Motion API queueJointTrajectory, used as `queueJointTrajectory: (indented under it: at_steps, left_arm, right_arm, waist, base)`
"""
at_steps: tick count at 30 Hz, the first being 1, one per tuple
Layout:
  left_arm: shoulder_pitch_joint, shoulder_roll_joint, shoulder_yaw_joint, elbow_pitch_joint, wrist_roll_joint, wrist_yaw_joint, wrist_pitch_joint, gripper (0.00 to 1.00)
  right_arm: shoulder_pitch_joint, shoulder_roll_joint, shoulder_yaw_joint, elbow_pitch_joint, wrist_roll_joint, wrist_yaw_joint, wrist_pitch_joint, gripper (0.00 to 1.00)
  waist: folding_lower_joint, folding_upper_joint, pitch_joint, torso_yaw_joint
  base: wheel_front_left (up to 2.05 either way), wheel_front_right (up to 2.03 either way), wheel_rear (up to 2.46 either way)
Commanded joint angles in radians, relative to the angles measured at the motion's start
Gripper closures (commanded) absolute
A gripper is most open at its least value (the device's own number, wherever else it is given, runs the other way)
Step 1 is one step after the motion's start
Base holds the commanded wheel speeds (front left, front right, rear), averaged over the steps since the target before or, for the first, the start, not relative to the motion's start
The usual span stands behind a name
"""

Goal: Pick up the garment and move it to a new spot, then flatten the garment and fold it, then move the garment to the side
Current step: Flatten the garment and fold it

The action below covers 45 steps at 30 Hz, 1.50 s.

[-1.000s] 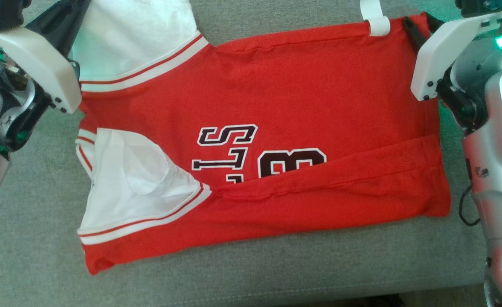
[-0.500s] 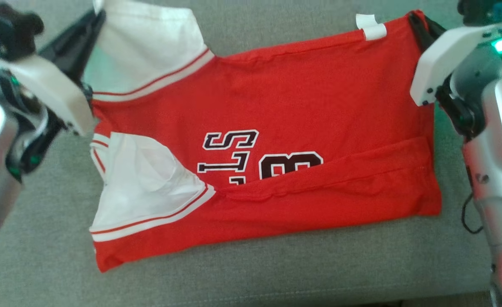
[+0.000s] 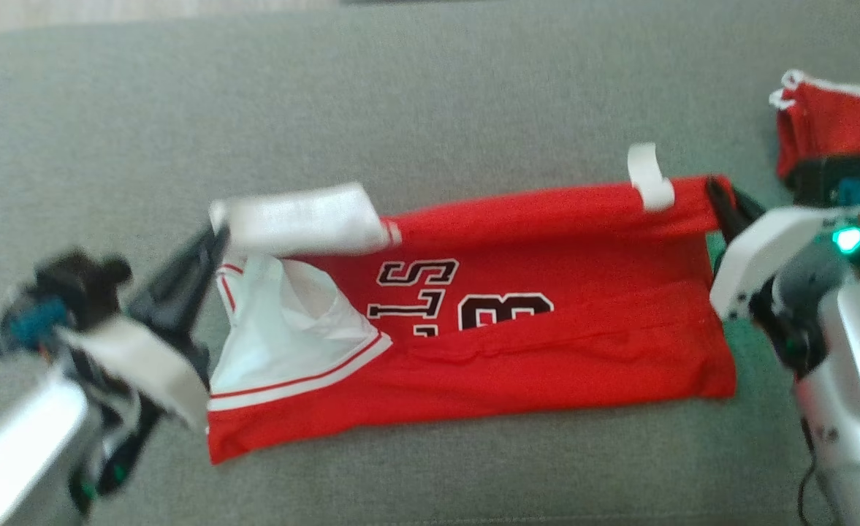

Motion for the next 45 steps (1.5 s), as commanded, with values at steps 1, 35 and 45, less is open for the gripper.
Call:
queueJointTrajectory:
  at_steps: [1,35,45]
  left_arm:
    - [0.011,0.044,0.036,-0.039,-0.003,0.022,-0.029,1.00]
    - [0.535,-0.149,0.263,-0.088,0.057,0.320,-0.299,0.00]
    - [0.609,-0.151,0.283,-0.177,0.105,0.361,-0.299,0.00]
  right_arm:
    - [0.028,0.004,0.004,-0.047,0.004,0.003,-0.017,1.00]
    - [0.444,0.203,-0.284,-0.280,-0.103,0.003,-0.113,0.00]
    - [0.348,0.202,-0.372,-0.047,-0.201,0.003,-0.047,0.00]
  waist:
    - [0.0003,-0.0001,-0.045,0.018]
    - [0.0003,-0.0001,-0.198,0.088]
    - [0.0003,-0.0001,-0.188,0.172]
  base:
    - [0.00,0.00,0.00]
    - [0.00,0.00,0.00]
    - [0.00,0.00,0.00]
